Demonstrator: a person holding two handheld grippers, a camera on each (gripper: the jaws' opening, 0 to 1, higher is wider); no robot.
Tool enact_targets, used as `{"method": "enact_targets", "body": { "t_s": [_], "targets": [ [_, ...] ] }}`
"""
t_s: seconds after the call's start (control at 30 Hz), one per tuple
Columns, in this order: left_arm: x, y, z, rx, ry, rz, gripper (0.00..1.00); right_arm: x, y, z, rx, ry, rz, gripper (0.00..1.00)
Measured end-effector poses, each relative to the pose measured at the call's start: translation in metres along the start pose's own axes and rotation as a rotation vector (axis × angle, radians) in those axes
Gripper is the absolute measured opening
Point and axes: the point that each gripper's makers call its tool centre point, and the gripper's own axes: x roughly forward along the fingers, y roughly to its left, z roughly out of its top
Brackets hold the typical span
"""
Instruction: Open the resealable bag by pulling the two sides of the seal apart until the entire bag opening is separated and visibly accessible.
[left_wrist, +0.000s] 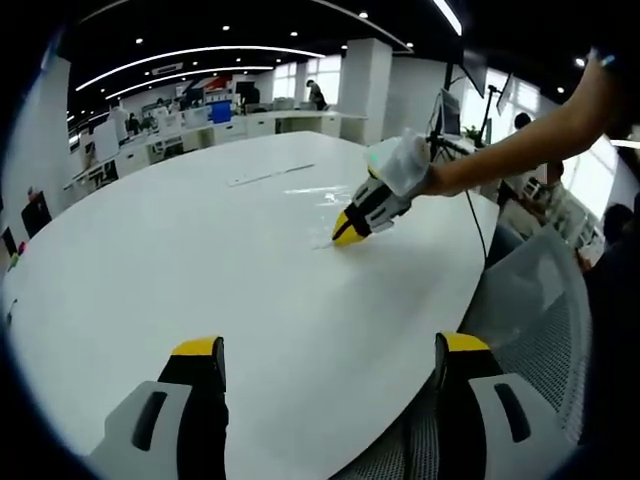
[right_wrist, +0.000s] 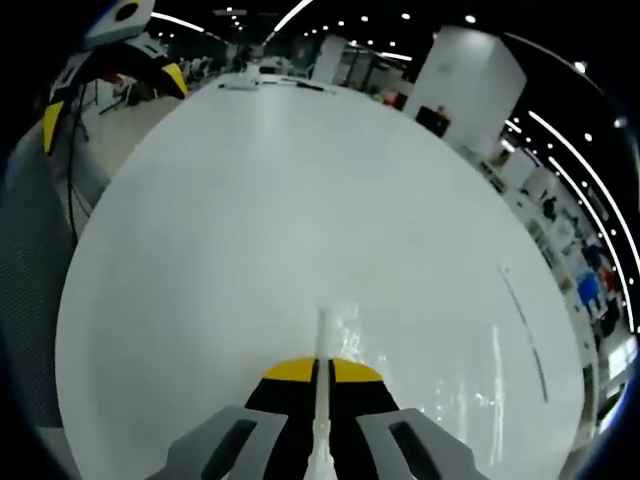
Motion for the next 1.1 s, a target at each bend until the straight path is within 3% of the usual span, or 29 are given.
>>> {"method": "enact_targets", "body": {
  "t_s": [0.27, 0.33, 1.1],
  "targets": [
    [0.001, -0.003, 0.001, 0.005, -0.003, -0.004, 0.84, -0.011, 0.009, 0.002, -0.066, 0.006, 0.045, 0.0],
    [0.002, -0.004, 0.001, 0.011, -0.004, -0.01, 0.83, -0.014, 0.012, 0.001, -0.134, 0.027, 0.058, 0.0],
    [0.015, -0.026, 0.01, 0.086, -0.007, -0.084, 0.8, -0.043, 0.053, 0.022, -0.096, -0.032, 0.199, 0.0]
  ]
}}
